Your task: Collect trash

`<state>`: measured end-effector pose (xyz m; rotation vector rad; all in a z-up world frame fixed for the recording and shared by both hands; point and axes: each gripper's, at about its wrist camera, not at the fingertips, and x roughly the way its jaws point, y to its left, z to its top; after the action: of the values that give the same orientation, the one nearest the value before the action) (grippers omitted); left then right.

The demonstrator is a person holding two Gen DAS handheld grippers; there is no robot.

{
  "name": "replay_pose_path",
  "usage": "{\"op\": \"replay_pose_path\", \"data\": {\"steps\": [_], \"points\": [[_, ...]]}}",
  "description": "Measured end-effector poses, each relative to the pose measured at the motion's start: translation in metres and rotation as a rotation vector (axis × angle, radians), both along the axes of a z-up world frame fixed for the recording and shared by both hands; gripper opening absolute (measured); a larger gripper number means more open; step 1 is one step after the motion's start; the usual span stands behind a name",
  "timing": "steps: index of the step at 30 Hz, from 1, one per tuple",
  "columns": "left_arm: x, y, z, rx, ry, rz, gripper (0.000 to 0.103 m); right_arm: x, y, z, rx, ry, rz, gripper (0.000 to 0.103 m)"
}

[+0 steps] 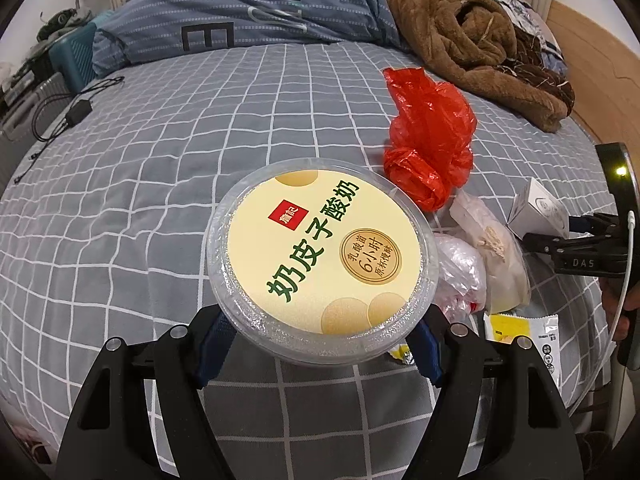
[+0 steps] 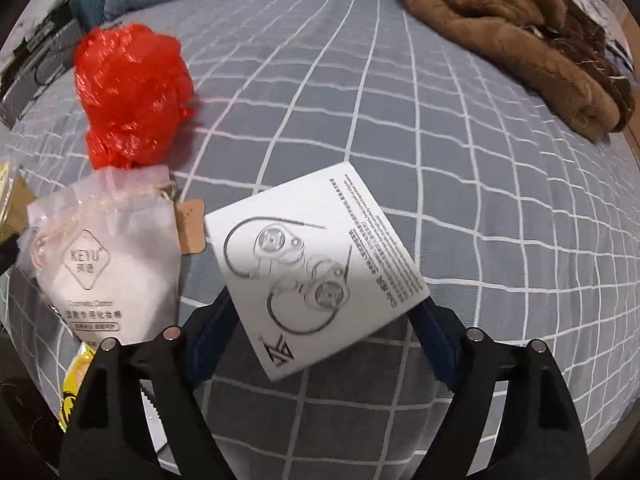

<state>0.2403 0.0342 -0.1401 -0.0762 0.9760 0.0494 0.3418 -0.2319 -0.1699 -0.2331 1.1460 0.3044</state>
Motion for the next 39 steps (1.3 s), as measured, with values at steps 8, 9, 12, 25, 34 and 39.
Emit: {"op": "replay_pose_path", "data": {"steps": [8, 9, 12, 25, 34, 39], "points": [[-0.011, -0.005, 0.011, -0.008, -0.012, 0.002, 0.072, -0.023, -0.003, 0.022, 0.008, -0.062, -0.001, 0.075], [-0.013, -0.007, 0.013, -0.008, -0.013, 0.0, 0.072, -0.028, -0.003, 0.023, 0.011, -0.066, -0.002, 0.075], [-0.02, -0.01, 0.018, -0.007, -0.018, -0.003, 0.072, -0.039, -0.003, 0.027, 0.026, -0.078, -0.013, 0.075], [-0.052, -0.013, 0.043, -0.02, -0.044, 0.011, 0.072, -0.091, 0.0, 0.062, 0.037, -0.176, -0.057, 0.073], [-0.08, -0.014, 0.06, -0.02, -0.059, 0.016, 0.072, -0.125, 0.0, 0.078, 0.077, -0.212, -0.082, 0.071], [-0.097, -0.018, 0.07, -0.02, -0.07, 0.017, 0.072, -0.142, -0.005, 0.084, 0.102, -0.214, -0.099, 0.071]]}}
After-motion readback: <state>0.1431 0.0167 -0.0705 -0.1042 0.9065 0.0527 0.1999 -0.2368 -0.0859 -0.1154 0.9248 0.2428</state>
